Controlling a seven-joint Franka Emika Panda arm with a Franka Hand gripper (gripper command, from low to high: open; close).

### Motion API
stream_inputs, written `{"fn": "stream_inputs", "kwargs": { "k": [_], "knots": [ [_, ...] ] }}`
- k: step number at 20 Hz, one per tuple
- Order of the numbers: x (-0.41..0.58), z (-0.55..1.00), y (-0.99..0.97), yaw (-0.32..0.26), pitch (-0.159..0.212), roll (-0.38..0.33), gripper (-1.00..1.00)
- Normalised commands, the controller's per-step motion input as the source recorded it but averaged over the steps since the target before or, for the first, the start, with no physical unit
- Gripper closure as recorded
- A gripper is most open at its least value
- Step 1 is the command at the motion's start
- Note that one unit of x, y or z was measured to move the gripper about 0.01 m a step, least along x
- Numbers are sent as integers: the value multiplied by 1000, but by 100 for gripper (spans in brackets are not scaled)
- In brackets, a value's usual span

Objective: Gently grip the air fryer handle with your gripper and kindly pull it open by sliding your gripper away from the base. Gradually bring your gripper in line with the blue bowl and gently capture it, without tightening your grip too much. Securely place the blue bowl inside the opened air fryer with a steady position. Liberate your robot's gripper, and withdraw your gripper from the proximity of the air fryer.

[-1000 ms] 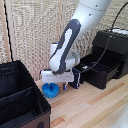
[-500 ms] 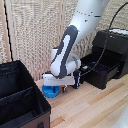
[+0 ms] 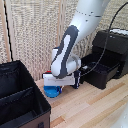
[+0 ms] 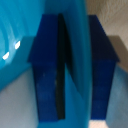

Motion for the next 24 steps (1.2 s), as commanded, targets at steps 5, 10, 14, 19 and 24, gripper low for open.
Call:
{"fn": "stream_inputs", "kwargs": {
  "k": [5, 10, 14, 19, 24],
  "knots": [
    [101, 804, 15, -96, 12, -6, 100],
    [247, 975, 66, -104, 35, -20, 100],
    [324, 1000, 35, -116, 35, -24, 100],
    [290, 1000, -63, -119, 50, -2, 100],
    [316, 909, -341, -140, 23, 0, 100]
  ]
}}
